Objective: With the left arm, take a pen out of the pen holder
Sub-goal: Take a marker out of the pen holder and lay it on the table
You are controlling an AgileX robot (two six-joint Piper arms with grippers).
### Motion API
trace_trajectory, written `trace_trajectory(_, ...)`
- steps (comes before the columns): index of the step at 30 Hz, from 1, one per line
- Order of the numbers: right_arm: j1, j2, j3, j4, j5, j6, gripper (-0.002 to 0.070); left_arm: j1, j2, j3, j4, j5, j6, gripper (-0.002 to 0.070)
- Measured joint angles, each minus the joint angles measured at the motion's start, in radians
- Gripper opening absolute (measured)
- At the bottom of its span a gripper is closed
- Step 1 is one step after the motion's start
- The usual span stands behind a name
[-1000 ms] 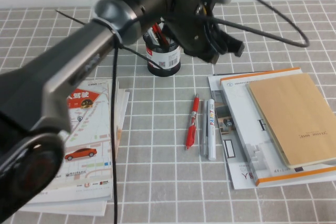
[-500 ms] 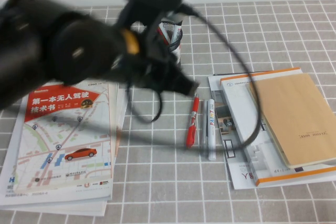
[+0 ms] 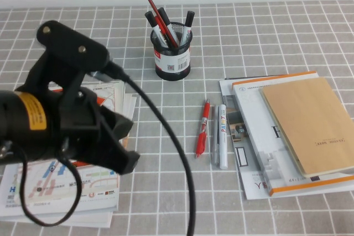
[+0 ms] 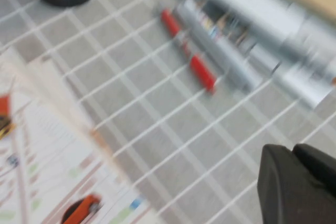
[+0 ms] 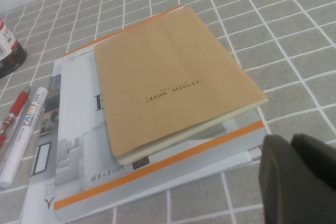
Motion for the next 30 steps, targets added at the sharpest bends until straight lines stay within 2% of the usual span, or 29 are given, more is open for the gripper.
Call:
trace_trajectory(6,0.0,0.0,0.0,0.0,0.0,0.0,-0.0013,0.0,-0.013,0.0,0.052,0.096,-0.016,0.0)
trace_trajectory(11,0.0,0.0,0.0,0.0,0.0,0.0,-0.0013,0.0,-0.116,0.009,0.067,0.172,-0.024,0.0)
trace_trajectory(14,0.0,0.0,0.0,0.0,0.0,0.0,-0.0013,0.0,-0.199,0.055,0.081,0.113,-0.025,0.0)
trace_trajectory(17,0.0,0.0,0.0,0.0,0.0,0.0,-0.0013,0.016,-0.317,0.176,0.116,-0.07,-0.006,0.0)
trace_trajectory(19,0.0,0.0,0.0,0.0,0.0,0.0,-0.0013,0.063,-0.395,0.286,0.126,-0.241,0.013,0.0)
trace_trajectory(24,0.0,0.0,0.0,0.0,0.0,0.0,-0.0013,0.257,-0.602,0.635,0.102,-0.625,0.031,0.0)
trace_trajectory(27,0.0,0.0,0.0,0.0,0.0,0.0,-0.0013,0.356,-0.725,0.815,0.098,-0.77,0.036,0.0)
trace_trajectory(30,0.0,0.0,0.0,0.0,0.0,0.0,-0.0013,0.43,-0.856,0.951,0.095,-0.838,0.036,0.0)
